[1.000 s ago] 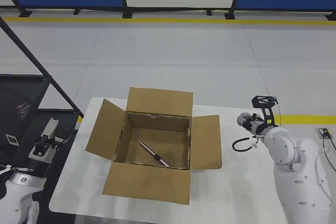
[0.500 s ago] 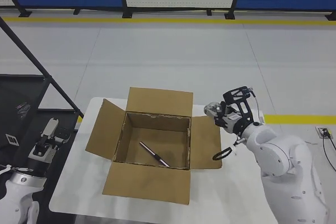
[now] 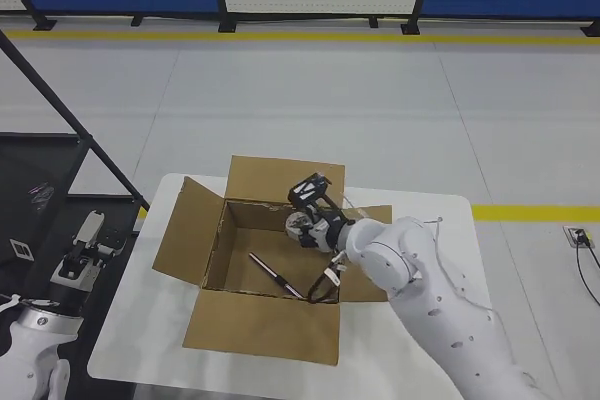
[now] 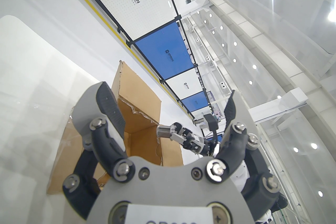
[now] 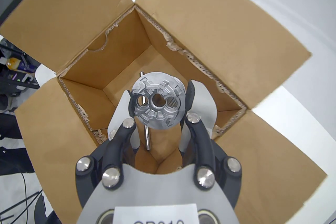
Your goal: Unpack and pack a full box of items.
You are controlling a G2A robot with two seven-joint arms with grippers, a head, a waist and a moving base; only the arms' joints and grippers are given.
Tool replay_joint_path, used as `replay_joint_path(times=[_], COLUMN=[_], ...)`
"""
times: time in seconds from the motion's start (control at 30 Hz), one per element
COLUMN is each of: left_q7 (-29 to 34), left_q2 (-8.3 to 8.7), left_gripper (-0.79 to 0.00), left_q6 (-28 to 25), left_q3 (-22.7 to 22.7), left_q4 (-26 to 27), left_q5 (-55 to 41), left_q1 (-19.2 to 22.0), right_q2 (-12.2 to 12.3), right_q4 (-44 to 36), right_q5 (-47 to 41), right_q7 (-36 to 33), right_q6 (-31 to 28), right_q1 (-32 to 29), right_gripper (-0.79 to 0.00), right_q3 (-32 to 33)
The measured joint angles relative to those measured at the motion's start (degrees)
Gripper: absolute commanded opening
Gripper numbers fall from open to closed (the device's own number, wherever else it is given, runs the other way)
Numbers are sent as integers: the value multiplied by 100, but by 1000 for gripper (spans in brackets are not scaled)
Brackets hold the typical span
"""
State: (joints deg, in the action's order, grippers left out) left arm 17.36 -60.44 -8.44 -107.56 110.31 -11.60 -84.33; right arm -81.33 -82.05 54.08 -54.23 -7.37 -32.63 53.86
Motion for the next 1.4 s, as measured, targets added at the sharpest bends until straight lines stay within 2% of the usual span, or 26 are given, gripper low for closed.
replay_joint_path(times=[0.37, 0.6, 0.8, 0.83, 0.87, 0.97, 1.0, 1.03, 1.07, 1.17, 1.23, 1.4], left_q7=[0, 0, 0, 0, 0, 0, 0, 0, 0, 0, 0, -7], left_q2=[0, 0, 0, 0, 0, 0, 0, 0, 0, 0, 0, -5], left_gripper=[0, 0, 0, 0, 0, 0, 0, 0, 0, 0, 0, 0], left_q6=[0, 0, 0, 0, 0, 0, 0, 0, 0, 0, 0, -12], left_q3=[0, 0, 0, 0, 0, 0, 0, 0, 0, 0, 0, 2], left_q4=[0, 0, 0, 0, 0, 0, 0, 0, 0, 0, 0, 13], left_q5=[0, 0, 0, 0, 0, 0, 0, 0, 0, 0, 0, -5], left_q1=[0, 0, 0, 0, 0, 0, 0, 0, 0, 0, 0, -19], right_q2=[-663, -1099, -1348, -1379, -1417, -1500, -1523, -1543, -1568, -1618, -1640, -1652], right_q4=[2414, 3609, 4218, 4287, 4371, 4544, 4586, 4625, 4672, 4767, 4807, 4750], right_q5=[-167, -261, -521, -534, -548, -569, -574, -577, -579, -580, -586, -681], right_q7=[530, 848, 990, 1008, 1024, 1028, 1029, 1029, 1034, 1053, 1067, 1115], right_q6=[375, 633, 446, 427, 401, 340, 323, 309, 296, 273, 254, 112], right_q1=[937, 1281, 1454, 1470, 1490, 1538, 1551, 1563, 1579, 1613, 1631, 1662], right_gripper=[-785, -785, -785, -763, -705, -425, -403, -326, -215, -123, -105, -114], right_q3=[-1467, -1932, -2045, -2057, -2072, -2101, -2106, -2110, -2111, -2101, -2084, -1951])
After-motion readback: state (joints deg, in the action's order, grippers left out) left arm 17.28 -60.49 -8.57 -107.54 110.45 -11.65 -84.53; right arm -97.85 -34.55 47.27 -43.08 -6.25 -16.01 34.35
